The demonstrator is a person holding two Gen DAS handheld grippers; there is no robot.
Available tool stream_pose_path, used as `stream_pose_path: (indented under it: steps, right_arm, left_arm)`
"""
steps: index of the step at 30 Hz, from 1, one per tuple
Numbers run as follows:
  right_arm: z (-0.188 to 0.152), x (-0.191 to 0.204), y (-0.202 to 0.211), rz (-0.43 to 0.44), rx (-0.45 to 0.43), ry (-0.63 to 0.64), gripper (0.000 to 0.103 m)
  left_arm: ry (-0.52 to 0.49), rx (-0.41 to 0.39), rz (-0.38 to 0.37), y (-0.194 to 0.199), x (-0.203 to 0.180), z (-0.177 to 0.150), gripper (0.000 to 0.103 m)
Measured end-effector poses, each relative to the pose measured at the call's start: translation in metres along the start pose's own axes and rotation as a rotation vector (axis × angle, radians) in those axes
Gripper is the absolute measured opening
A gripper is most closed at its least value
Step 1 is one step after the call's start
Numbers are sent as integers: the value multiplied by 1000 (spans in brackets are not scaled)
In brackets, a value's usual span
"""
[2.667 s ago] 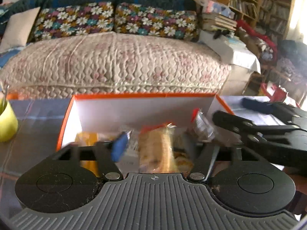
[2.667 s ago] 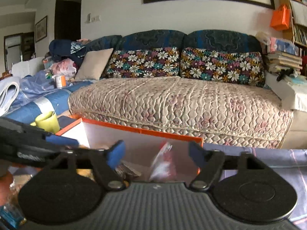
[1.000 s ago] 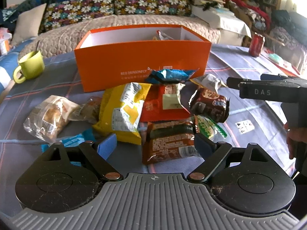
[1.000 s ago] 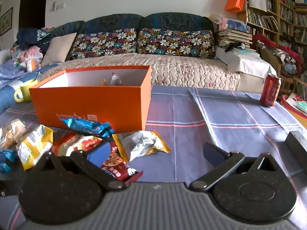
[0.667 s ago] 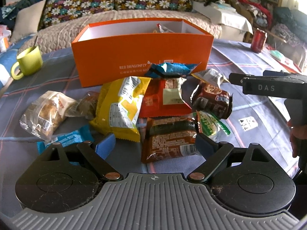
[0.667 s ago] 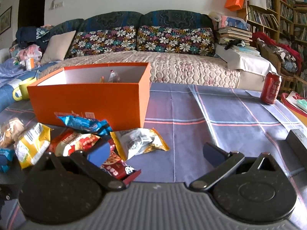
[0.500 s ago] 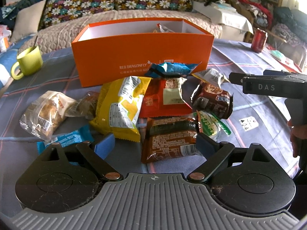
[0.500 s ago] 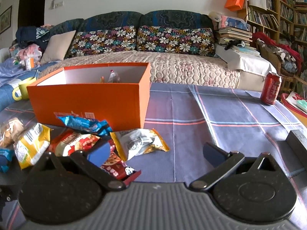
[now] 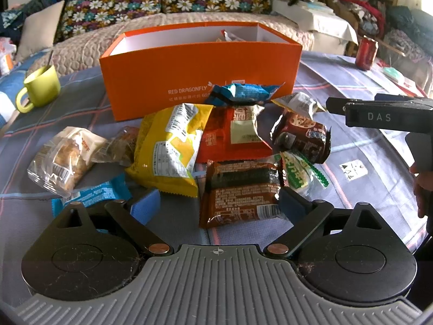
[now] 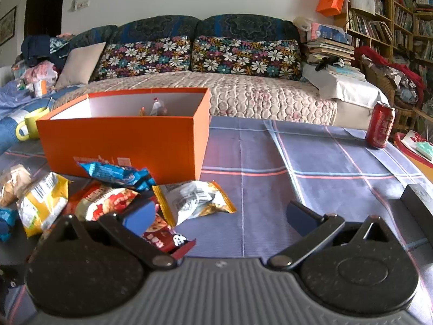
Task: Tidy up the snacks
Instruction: 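Grasp the brown chocolate packet with the left tool and lift it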
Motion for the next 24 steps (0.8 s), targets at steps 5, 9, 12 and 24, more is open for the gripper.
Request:
stream_pose_path:
  steps: [5, 9, 12, 24]
  right_arm:
    - [-2, -3, -1, -1, 6, -4, 103]
    - [-2, -3, -1, 0, 6, -5, 103]
    - [-2, -3, -2, -3, 8, -3, 103]
    - [-4, 1, -3, 3, 18, 22, 103]
  left_arm:
    - [-25, -8, 14, -3, -3, 6, 76]
    - [-58, -14, 29, -15, -3, 16, 77]
    - [-41, -15, 23, -23, -2, 21, 76]
    - [40, -5, -110, -15, 2, 9, 22]
Point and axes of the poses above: each gripper's, at about its wrist camera, not at the fingertips, and y roughly against the way its jaws point, x to its left, z to its top, the point moved 7 cm from there along -y, roughly the way its jaws point, and after that the axes turned 15 degrees about -z, right-handed, at the moved point
